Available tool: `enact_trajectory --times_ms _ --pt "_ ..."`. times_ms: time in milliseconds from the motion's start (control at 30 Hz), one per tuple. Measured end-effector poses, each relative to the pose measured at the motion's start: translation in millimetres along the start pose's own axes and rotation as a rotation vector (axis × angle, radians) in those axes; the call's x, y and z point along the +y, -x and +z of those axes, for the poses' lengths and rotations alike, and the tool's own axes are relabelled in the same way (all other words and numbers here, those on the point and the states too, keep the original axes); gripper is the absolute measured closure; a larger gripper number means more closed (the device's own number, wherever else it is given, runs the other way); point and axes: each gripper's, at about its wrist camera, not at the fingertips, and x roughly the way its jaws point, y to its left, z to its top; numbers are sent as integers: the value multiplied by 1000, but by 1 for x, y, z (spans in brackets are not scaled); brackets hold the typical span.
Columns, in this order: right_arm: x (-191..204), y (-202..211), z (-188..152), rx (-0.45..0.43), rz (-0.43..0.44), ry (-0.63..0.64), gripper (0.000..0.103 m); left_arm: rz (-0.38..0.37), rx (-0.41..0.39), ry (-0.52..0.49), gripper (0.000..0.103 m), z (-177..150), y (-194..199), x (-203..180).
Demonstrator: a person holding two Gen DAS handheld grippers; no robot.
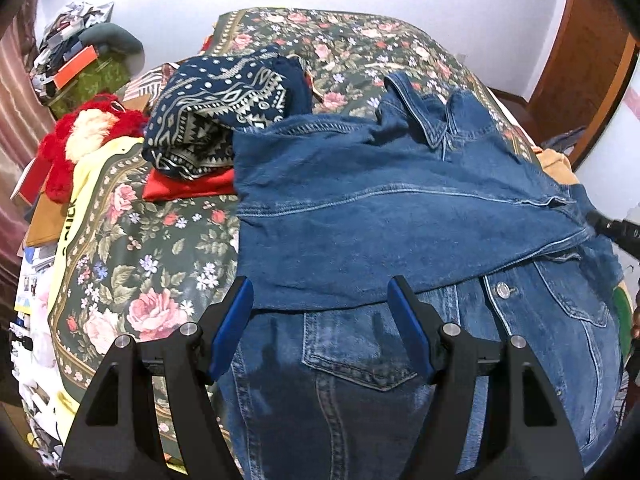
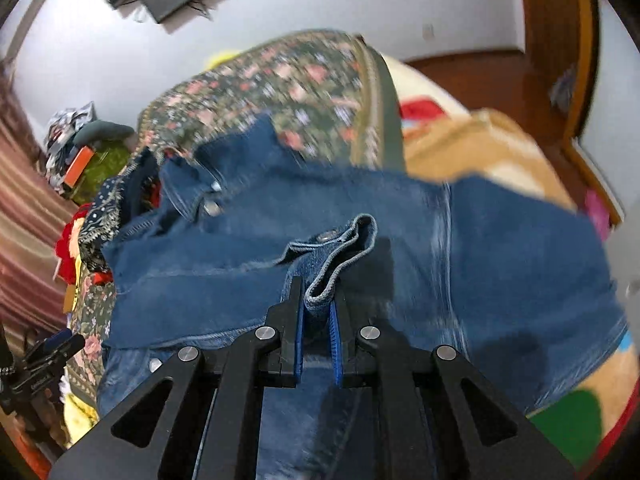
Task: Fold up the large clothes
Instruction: 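Grasp the denim sleeve nearest the right gripper with the right gripper, then lift the held sleeve and fold it across the jacket with the right gripper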
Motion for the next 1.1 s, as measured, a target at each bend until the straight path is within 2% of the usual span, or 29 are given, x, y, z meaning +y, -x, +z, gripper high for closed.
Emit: enact_trajectory --times_ms 100,200,367,433,567,733,833,933,1100 --pt "-4 1 -2 8 17 -17 94 -1 11 1 34 -2 -2 -1" --pt "2 13 10 -27 45 -7 95 1 14 0 34 -2 -3 -3" --pt "24 54 32 -165 65 54 95 0 -1 12 34 1 2 -1" --pt "28 60 31 -187 62 62 95 -6 -1 19 34 2 2 1" --pt "19 45 23 -153 12 43 95 -9 7 20 34 0 0 2" --pt "-13 10 4 -22 -30 -35 94 -12 13 9 34 -4 0 0" --pt "-24 -3 -7 42 -76 -36 90 -12 18 6 34 -4 -1 -1" --pt "-29 0 -12 57 -163 -13 89 -18 15 6 34 -3 0 -4" --pt "-49 29 -10 30 -169 -42 84 -35 9 -18 34 5 0 -18"
